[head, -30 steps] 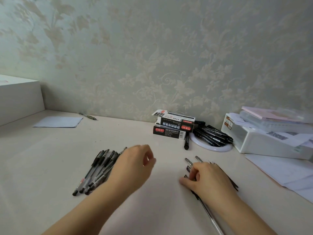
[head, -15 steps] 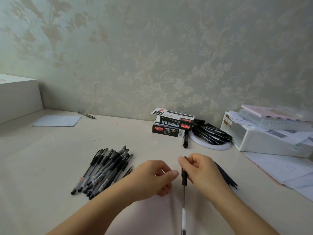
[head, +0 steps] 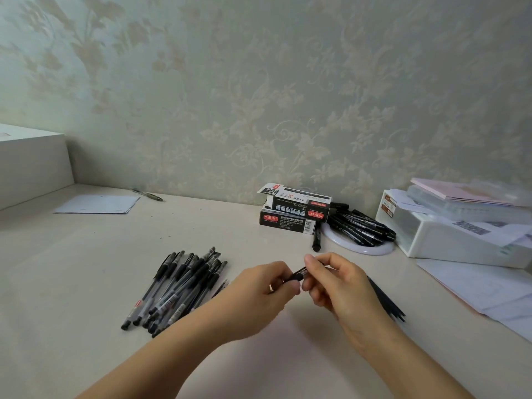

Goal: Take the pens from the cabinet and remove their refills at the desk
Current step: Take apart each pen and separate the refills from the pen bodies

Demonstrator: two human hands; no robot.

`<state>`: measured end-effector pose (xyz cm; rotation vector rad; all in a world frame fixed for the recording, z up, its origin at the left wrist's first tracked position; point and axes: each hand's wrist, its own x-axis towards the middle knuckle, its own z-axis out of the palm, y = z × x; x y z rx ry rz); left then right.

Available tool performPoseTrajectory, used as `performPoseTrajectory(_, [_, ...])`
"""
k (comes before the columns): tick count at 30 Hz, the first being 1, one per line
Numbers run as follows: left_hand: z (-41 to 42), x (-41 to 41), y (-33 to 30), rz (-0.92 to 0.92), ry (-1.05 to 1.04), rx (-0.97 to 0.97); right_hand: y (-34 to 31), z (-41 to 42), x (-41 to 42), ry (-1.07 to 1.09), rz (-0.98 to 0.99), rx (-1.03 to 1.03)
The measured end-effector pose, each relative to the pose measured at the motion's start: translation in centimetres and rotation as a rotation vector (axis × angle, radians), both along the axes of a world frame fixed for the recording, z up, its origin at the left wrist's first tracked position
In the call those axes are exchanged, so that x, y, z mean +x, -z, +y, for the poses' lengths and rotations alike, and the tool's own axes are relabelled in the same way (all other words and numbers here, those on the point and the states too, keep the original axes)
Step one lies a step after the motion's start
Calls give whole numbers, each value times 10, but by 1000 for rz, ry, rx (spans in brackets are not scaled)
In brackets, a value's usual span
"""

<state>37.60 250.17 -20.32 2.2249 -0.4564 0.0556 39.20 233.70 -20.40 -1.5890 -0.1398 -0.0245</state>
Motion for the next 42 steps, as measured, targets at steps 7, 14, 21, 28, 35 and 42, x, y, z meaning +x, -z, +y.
performPoseTrajectory(7, [1, 2, 2, 2, -13, 3, 5, 4, -2, -71, -36, -54])
performPoseTrajectory(14, [5, 3, -5, -186, -120, 199, 4, 9, -4, -89, -103, -33])
performPoseTrajectory(21, [3, 1, -5, -214, -207, 270, 3, 10, -5, -39, -121, 6])
performPoseTrajectory(28, [8, 6, -5, -233, -375, 154, 5, -1, 4, 123, -243, -50])
performPoseTrajectory(35, [11, 10, 3, -263, -343, 116, 27, -6, 10, 131, -455, -757])
performPoseTrajectory(42, [12, 12, 11, -303, -238, 247, 31, -9, 10, 108, -485, -936])
